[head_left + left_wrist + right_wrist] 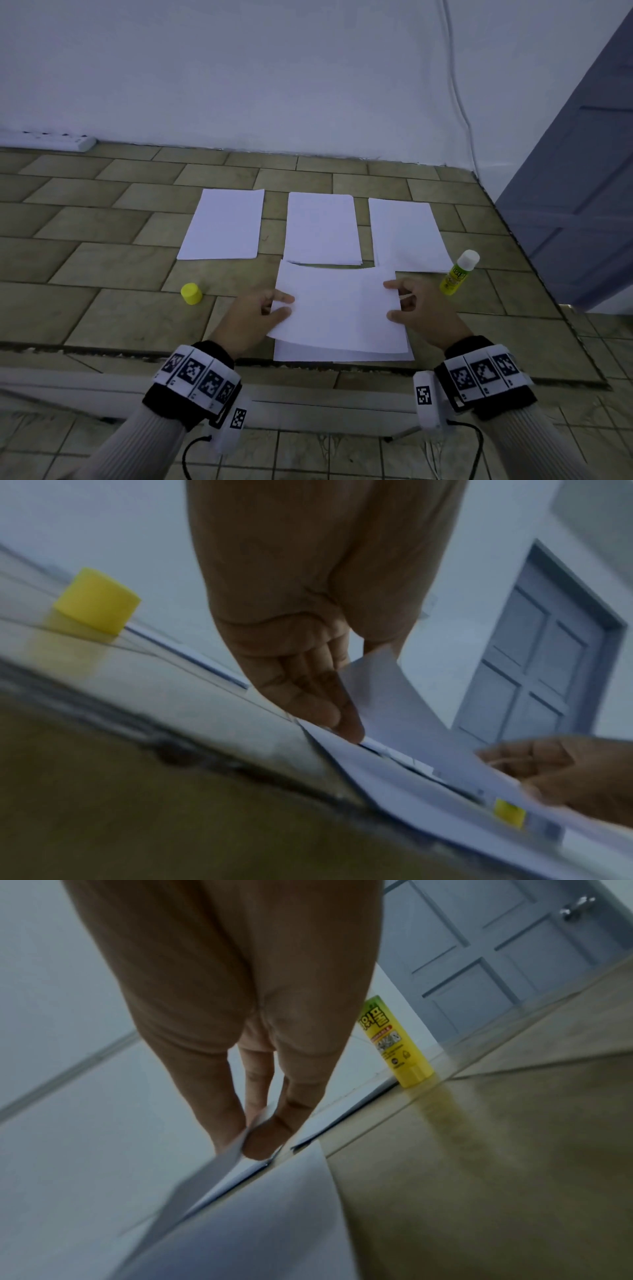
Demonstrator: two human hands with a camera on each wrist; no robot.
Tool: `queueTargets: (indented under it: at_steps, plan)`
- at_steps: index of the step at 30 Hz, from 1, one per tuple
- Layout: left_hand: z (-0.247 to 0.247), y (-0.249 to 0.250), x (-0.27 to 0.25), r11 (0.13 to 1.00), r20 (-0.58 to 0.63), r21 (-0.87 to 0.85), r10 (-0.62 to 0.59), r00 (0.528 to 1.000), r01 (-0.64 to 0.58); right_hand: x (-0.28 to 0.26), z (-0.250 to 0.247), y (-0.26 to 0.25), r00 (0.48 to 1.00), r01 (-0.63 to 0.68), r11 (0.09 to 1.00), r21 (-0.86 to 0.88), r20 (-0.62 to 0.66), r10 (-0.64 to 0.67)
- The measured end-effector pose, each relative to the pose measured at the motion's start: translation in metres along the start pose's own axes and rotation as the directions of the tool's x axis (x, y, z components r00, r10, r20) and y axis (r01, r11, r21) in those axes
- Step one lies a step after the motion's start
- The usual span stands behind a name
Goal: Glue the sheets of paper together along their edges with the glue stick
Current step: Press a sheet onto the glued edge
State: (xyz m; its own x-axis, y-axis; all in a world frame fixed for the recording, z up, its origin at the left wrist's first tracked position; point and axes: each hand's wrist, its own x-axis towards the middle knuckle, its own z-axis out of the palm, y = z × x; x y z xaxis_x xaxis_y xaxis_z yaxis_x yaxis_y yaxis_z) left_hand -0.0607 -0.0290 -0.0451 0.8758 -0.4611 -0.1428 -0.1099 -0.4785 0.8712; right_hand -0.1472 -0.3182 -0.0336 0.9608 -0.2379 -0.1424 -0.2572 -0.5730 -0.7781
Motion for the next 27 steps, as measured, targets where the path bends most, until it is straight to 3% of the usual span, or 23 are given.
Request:
queueTargets:
  at_steps: [4, 11, 27]
  plan:
    - [0.007, -0.010, 0.001, 0.966, -0.039, 0.260, 0.007, 0.999, 0.003, 0.000, 0.009, 0.002, 0.999, -0.014, 0.988, -0.156, -0.038, 0.008]
    - [0.002, -0.014, 0.003, 0.966, -0.118, 0.257, 0.028, 0.993, 0.003, -0.006, 0.014, 0.000, 0.999, -0.015, 0.971, -0.240, 0.031, 0.023]
    - [-0.001, -0.017, 0.008, 0.958, -0.087, 0.286, 0.055, 0.995, -0.028, -0.012, 0.010, 0.011, 1.000, -0.026, 0.990, -0.135, 0.000, 0.027]
